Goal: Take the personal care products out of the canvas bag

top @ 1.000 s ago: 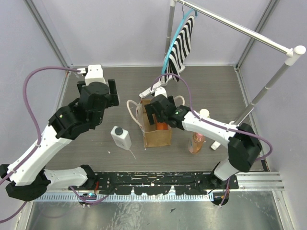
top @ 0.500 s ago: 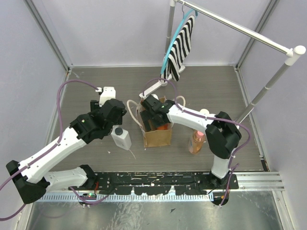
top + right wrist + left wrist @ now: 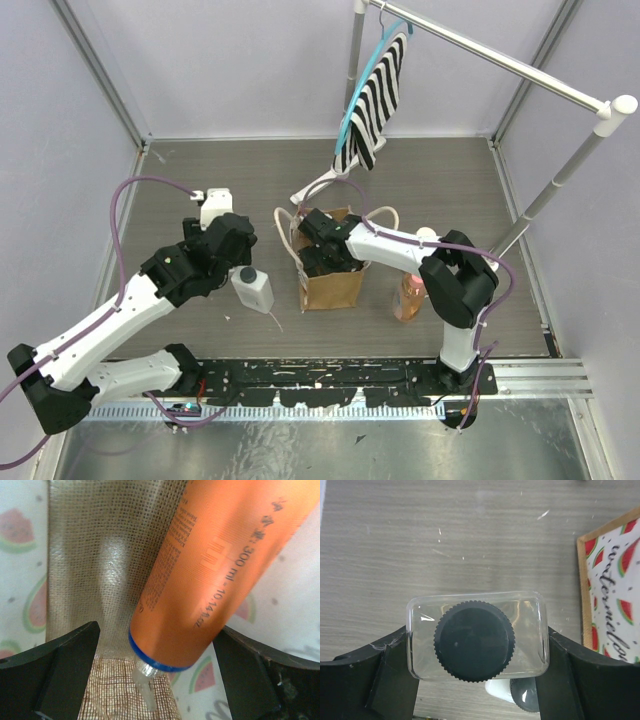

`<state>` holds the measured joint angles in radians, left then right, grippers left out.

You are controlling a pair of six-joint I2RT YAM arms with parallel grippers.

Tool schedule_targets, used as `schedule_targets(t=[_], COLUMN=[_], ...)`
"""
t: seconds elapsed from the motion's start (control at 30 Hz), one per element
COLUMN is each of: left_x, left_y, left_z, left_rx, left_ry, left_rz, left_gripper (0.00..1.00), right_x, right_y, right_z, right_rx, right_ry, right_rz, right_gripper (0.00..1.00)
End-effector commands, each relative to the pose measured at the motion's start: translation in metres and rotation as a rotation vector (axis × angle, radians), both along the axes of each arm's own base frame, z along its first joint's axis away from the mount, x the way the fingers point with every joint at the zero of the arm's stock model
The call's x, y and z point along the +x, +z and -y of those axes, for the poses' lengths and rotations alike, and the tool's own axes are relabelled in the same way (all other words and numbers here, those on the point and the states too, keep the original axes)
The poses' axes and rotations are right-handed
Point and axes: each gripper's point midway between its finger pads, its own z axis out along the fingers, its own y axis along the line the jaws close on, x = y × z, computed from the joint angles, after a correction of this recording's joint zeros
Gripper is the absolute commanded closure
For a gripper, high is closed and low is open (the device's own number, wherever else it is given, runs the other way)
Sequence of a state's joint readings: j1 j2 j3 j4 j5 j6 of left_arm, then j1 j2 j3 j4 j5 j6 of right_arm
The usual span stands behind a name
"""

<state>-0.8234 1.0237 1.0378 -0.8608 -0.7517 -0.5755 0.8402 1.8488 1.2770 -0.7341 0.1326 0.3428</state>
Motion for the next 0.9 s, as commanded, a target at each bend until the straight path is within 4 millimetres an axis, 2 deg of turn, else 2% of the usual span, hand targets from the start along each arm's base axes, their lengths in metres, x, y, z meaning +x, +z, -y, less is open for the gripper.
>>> schedule_targets(t=[0.0, 0.07, 0.17, 0.3, 0.4, 0.47, 0.57, 0.77, 0.87], left_x=[0.009, 0.008, 0.008, 0.008, 0.008, 0.008, 0.007, 0.006, 0.004], left_y=[0.003, -0.005, -0.015, -0.021, -0.022, -0.023, -0.022, -0.014, -0.01], left_z=[0.01, 0.011, 0.014, 0.015, 0.015, 0.014, 0.011, 0.004, 0.004], left_rx=[-0.115, -0.119, -0.125, -0.123, -0.12, -0.114, -0.102, -0.051, -0.056], left_ry=[0.033, 0.035, 0.034, 0.035, 0.036, 0.037, 0.039, 0.032, 0.025], left_rz=[0.059, 0.044, 0.026, 0.014, 0.01, 0.009, 0.01, 0.007, 0.005], left_gripper=[0.54, 0.49, 0.41, 0.31, 0.25, 0.19, 0.14, 0.02, 0.01], right_x=[-0.017, -0.017, -0.016, -0.011, -0.005, 0.001, 0.012, 0.031, 0.038], right_y=[-0.017, -0.019, -0.018, -0.01, 0.003, 0.017, 0.053, 0.153, 0.193], right_z=[-0.001, -0.003, -0.005, -0.009, -0.012, -0.016, -0.027, -0.041, -0.042], right_rx=[0.003, 0.007, 0.013, 0.028, 0.04, 0.057, 0.108, 0.271, 0.346], right_ry=[0.018, 0.027, 0.039, 0.055, 0.061, 0.06, 0.061, 0.038, 0.021], right_rz=[-0.078, -0.082, -0.083, -0.061, -0.03, 0.004, 0.091, 0.302, 0.396], right_gripper=[0.02, 0.04, 0.12, 0.48, 0.79, 0.85, 0.89, 0.89, 0.89])
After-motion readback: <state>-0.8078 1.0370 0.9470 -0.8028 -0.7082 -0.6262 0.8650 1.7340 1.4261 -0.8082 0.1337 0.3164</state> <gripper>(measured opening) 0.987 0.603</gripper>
